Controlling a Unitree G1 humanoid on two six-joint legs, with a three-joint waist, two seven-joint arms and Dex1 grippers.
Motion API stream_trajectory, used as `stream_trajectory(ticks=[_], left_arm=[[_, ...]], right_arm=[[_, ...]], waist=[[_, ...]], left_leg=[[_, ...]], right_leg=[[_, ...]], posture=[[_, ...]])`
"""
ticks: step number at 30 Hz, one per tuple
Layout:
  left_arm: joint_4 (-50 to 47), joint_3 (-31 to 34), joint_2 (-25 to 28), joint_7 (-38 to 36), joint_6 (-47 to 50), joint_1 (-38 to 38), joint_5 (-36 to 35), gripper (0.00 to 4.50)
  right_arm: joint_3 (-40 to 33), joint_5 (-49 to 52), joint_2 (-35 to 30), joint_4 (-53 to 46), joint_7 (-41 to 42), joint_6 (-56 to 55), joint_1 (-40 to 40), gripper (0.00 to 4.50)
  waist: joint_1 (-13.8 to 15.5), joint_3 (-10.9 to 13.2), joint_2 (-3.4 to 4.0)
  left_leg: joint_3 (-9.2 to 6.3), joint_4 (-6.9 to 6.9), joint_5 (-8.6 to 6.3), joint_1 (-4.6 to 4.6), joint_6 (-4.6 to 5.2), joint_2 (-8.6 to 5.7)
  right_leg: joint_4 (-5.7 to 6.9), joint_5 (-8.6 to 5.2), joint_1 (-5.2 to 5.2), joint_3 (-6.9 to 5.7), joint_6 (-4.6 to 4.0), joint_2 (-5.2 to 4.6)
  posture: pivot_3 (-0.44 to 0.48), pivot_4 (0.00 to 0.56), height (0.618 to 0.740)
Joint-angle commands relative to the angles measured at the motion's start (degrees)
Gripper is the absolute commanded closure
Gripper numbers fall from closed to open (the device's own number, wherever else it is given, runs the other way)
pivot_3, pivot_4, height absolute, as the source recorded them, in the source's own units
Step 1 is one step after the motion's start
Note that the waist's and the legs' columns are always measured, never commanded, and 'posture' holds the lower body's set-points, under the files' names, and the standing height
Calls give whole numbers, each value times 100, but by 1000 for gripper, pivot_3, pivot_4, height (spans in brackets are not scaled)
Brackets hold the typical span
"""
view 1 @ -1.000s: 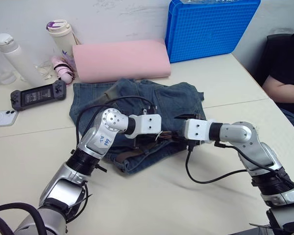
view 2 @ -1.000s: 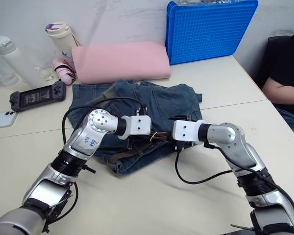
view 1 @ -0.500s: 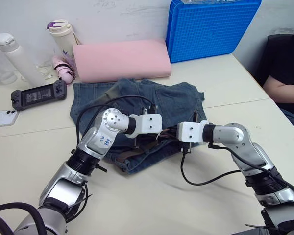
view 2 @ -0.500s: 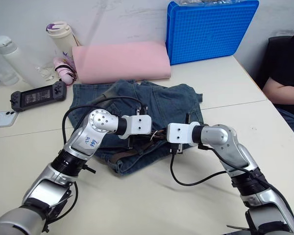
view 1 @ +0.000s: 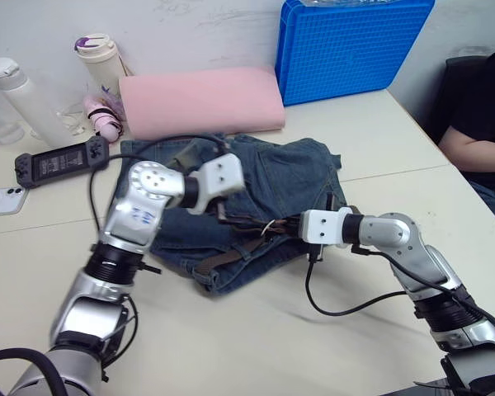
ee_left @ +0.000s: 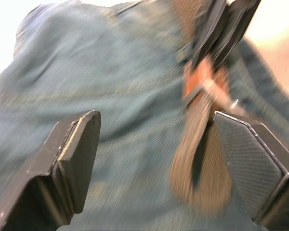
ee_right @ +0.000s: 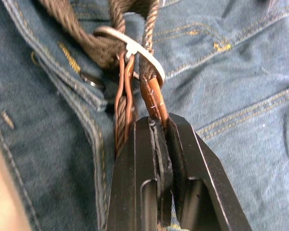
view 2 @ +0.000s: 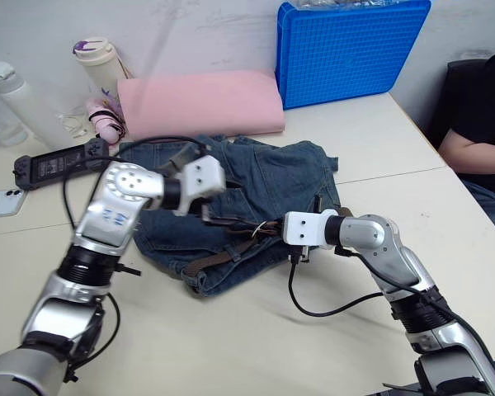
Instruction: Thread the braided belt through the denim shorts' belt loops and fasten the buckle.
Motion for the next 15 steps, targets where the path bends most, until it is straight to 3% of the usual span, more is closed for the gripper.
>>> stream_trajectory(ticks=[1,2,8,15], left_arm=[[-639,490,288,-251,546,282,-710,1284],[-846,506,402,-350,673,421,-853,1582],[-1868,163,917,-678,1165,1230,-1275,4396],[-1847,-455,1199,-514,672,1671,-847,4469]], right_arm=[[-13,9,9,-84,10,-81,-18,4500],[-5,9,17,-89,15,-77,-29,4500],[38,-18,58,-42,18,-140,-90,4500],[32,-83,-36,5,80,-253,-47,4500]], waist=[[-14,0,0],[-6,0,0],[15,0,0],[21,0,0]], left_leg=[[0,-1,0,0,0,0],[0,-1,0,0,0,-1],[-1,-2,-1,-1,1,-1],[1,-4,-1,2,1,0]], right_leg=[[-2,0,0,0,0,1],[-2,0,0,-1,0,-1],[-5,0,2,-1,0,-2],[-5,1,2,3,-2,0]], posture=[[0,150,740],[0,150,740],[0,150,740],[0,150,740]])
